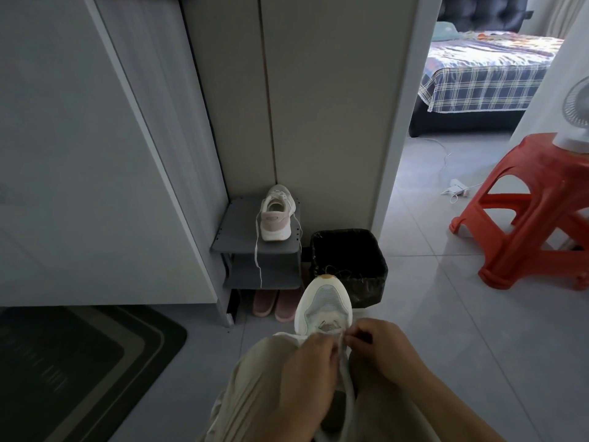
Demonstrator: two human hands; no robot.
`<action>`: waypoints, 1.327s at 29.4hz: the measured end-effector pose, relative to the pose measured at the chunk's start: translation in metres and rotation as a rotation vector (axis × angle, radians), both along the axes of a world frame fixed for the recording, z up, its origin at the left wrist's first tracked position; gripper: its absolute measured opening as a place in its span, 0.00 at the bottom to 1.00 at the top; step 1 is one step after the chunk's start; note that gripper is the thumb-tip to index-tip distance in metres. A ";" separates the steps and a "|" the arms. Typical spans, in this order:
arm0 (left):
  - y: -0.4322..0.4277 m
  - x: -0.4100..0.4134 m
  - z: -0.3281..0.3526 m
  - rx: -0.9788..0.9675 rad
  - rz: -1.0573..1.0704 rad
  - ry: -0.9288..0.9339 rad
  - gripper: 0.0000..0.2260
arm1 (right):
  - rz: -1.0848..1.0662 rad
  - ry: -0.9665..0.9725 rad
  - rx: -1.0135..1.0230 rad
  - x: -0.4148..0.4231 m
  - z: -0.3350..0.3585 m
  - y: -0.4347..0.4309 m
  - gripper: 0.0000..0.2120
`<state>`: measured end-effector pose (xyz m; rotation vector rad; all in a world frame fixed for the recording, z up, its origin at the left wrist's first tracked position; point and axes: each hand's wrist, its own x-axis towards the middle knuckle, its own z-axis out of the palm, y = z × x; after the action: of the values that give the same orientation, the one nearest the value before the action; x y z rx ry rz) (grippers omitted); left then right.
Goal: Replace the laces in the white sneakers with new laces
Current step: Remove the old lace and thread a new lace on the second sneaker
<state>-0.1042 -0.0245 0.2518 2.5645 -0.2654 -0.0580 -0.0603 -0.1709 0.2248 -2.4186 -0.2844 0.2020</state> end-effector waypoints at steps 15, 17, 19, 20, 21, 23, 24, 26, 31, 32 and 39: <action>-0.021 0.031 -0.012 -1.173 0.858 0.722 0.12 | 0.135 -0.395 -0.173 -0.002 -0.006 -0.003 0.08; -0.020 0.031 -0.012 -1.183 0.861 0.741 0.11 | 0.145 -0.459 -0.160 0.000 -0.012 -0.005 0.10; -0.019 0.032 -0.012 -1.187 0.860 0.762 0.11 | 0.152 -0.517 -0.163 0.002 -0.015 -0.006 0.10; -0.019 0.032 -0.012 -1.193 0.859 0.777 0.10 | 0.154 -0.516 -0.166 0.002 -0.014 -0.005 0.10; -0.019 0.032 -0.012 -1.203 0.862 0.788 0.10 | 0.157 -0.501 -0.176 0.001 -0.013 -0.005 0.10; -0.018 0.030 -0.013 -1.241 0.864 0.798 0.10 | 0.144 -0.436 -0.145 0.000 -0.014 -0.005 0.10; -0.018 0.028 -0.014 -1.268 0.865 0.796 0.11 | 0.129 -0.383 -0.109 -0.001 -0.014 -0.005 0.09; -0.020 0.024 -0.016 -1.313 0.868 0.786 0.11 | 0.112 -0.287 -0.058 0.001 -0.017 -0.007 0.06; -0.019 0.018 -0.019 -1.311 0.831 0.742 0.11 | 0.098 -0.126 0.015 0.000 -0.010 -0.005 0.05; -0.017 0.016 -0.018 -1.290 0.810 0.733 0.11 | 0.087 -0.108 0.025 0.001 -0.007 -0.007 0.07; -0.014 0.017 -0.019 -1.267 0.772 0.746 0.11 | 0.172 -0.202 -0.179 0.005 0.004 -0.011 0.05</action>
<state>-0.0868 -0.0390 0.2328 1.1184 0.7404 -0.3920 -0.0557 -0.1815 0.2283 -2.5957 -0.5900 0.0604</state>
